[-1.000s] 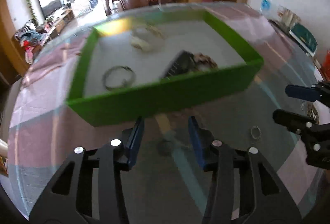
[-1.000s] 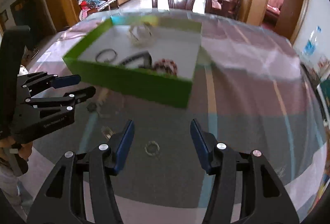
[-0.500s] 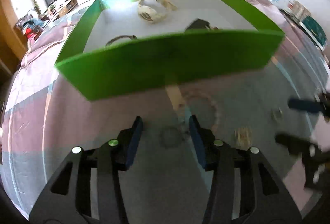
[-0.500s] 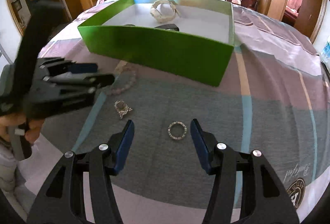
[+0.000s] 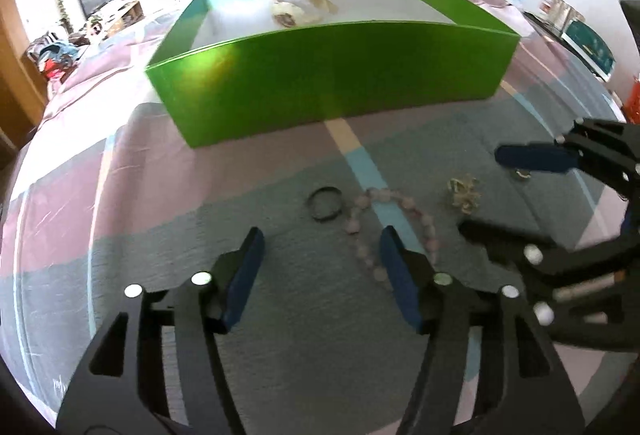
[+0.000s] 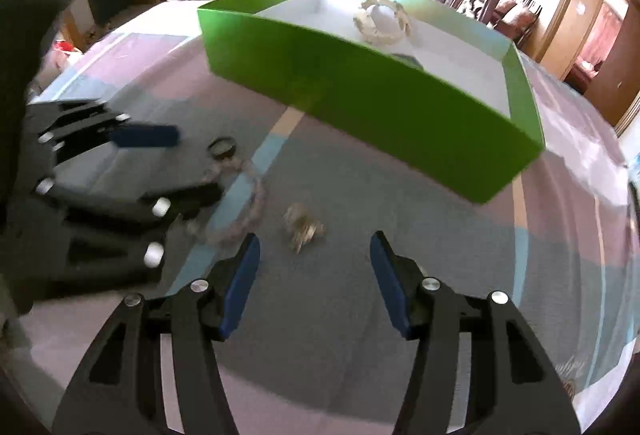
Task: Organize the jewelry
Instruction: 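Move the left tool to the pink bead bracelet while the right tool reaches the silver filigree charm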
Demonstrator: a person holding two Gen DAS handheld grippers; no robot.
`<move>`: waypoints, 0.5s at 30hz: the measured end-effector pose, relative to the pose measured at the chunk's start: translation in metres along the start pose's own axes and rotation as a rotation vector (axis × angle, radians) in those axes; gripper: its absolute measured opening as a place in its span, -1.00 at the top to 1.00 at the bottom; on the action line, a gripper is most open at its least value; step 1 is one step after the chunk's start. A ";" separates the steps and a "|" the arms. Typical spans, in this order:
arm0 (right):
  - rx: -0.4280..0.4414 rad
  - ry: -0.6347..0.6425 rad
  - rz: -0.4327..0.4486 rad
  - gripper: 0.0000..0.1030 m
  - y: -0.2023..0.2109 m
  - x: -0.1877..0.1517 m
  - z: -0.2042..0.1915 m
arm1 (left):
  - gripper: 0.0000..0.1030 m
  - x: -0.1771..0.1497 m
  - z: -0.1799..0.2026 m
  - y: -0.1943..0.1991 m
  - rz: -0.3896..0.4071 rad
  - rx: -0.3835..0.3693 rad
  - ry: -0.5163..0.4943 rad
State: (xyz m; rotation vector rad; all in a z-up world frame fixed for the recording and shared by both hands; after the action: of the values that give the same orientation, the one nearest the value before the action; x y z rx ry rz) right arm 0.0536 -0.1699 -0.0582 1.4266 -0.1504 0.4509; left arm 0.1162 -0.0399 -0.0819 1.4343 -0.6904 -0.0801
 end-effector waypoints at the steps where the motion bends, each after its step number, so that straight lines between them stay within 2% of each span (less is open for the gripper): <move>1: 0.012 -0.008 -0.004 0.09 -0.005 0.003 0.001 | -0.26 0.000 -0.002 0.000 0.002 0.005 0.012; 2: 0.032 -0.020 -0.003 0.16 -0.005 0.004 0.003 | -0.27 0.001 -0.004 -0.001 -0.001 0.003 0.021; 4: 0.088 -0.037 -0.020 0.59 -0.005 0.004 0.007 | -0.28 0.001 -0.006 -0.001 0.001 0.001 0.024; 12: 0.110 -0.043 -0.085 0.58 0.007 -0.024 0.009 | -0.28 0.001 -0.001 0.001 0.018 0.040 0.018; 15: 0.106 -0.051 -0.069 0.58 0.012 -0.039 0.010 | -0.28 0.001 0.001 0.002 0.023 0.054 0.024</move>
State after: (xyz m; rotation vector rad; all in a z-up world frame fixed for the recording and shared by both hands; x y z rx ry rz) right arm 0.0155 -0.1867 -0.0597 1.5433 -0.1193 0.3699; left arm 0.1158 -0.0403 -0.0800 1.4762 -0.6939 -0.0268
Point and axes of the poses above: each gripper's, at about its wrist camera, not at the fingertips, and y roughly against the way its jaws point, z to its right, x to its top, the point moved 1 cm from there along -y, roughly the way its jaws point, and after that the axes turned 11 degrees about -z, right-handed, at the moved point
